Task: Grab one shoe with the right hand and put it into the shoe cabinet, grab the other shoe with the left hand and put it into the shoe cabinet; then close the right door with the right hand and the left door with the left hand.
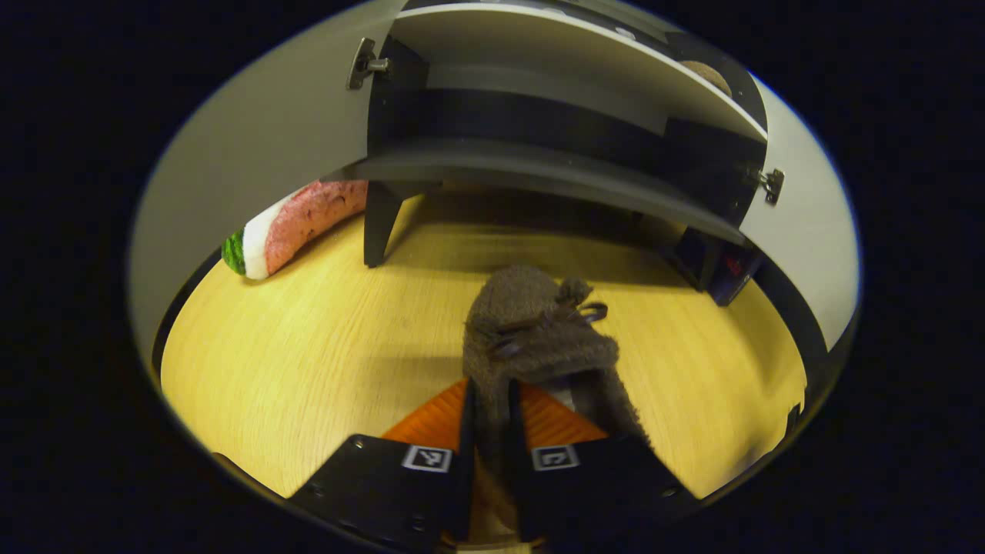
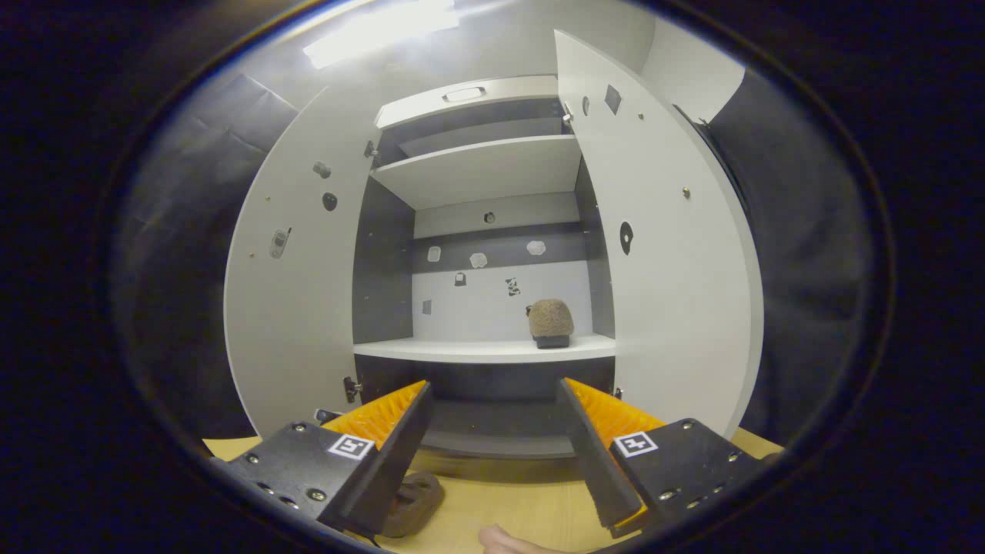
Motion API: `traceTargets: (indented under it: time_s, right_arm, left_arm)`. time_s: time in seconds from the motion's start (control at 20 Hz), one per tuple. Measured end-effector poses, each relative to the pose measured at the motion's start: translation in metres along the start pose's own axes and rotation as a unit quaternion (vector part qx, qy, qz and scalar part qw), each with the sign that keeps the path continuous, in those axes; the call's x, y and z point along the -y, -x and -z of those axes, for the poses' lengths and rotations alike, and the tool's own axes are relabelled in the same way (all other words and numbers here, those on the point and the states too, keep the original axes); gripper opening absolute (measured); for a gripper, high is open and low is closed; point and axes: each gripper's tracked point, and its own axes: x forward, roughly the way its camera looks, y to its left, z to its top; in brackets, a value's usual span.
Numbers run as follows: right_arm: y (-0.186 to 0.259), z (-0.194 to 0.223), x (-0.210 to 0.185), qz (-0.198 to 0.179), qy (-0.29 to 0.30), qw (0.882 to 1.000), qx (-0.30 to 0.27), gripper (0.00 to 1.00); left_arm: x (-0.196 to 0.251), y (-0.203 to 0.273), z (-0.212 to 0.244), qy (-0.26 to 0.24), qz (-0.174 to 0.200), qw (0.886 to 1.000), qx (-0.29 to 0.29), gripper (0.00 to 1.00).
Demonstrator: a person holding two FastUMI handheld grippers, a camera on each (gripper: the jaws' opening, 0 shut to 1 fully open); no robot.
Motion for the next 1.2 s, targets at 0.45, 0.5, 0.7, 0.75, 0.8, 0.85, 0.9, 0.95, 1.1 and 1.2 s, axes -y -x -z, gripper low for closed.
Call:
traceTargets:
  time_s: [0.45,0.5,0.7,0.75,0.8,0.85,0.9,0.95,1.1,1.2]
  right_arm:
    - [-0.007,0.009,0.029,0.011,-0.037,0.999,-0.028,0.98]
    - [-0.007,0.007,0.033,0.016,-0.035,0.999,-0.028,0.98]
    - [-0.01,-0.009,0.042,0.03,-0.023,0.999,-0.018,0.98]
    - [-0.009,-0.015,0.043,0.033,-0.021,0.999,-0.014,0.98]
    - [-0.009,-0.02,0.044,0.036,-0.019,0.999,-0.01,0.98]
    - [-0.01,-0.026,0.045,0.037,-0.017,0.999,-0.006,0.98]
    - [-0.011,-0.032,0.046,0.04,-0.016,0.999,-0.002,0.98]
    - [-0.012,-0.038,0.048,0.044,-0.015,0.999,0.003,0.96]
    - [-0.018,-0.051,0.053,0.056,-0.008,0.998,0.012,0.96]
    - [-0.024,-0.063,0.06,0.069,-0.007,0.997,0.025,0.98]
  left_arm:
    - [0.002,0.052,-0.044,-0.022,-0.028,0.997,0.067,0.02]
    - [0.005,0.064,-0.058,-0.022,-0.026,0.996,0.085,0.02]
    - [0.019,0.106,-0.112,-0.005,-0.003,0.989,0.147,0.02]
    - [0.019,0.116,-0.124,-0.002,0.001,0.987,0.159,0.02]
    - [0.022,0.126,-0.138,-0.003,0.005,0.985,0.171,0.02]
    - [0.021,0.136,-0.152,-0.004,0.009,0.982,0.186,0.02]
    - [0.022,0.144,-0.166,-0.007,0.009,0.98,0.201,0.02]
    - [0.024,0.151,-0.178,-0.012,0.008,0.977,0.214,0.02]
    - [0.033,0.169,-0.214,-0.01,0.019,0.97,0.241,0.02]
    - [0.038,0.175,-0.232,-0.004,0.035,0.966,0.256,0.02]
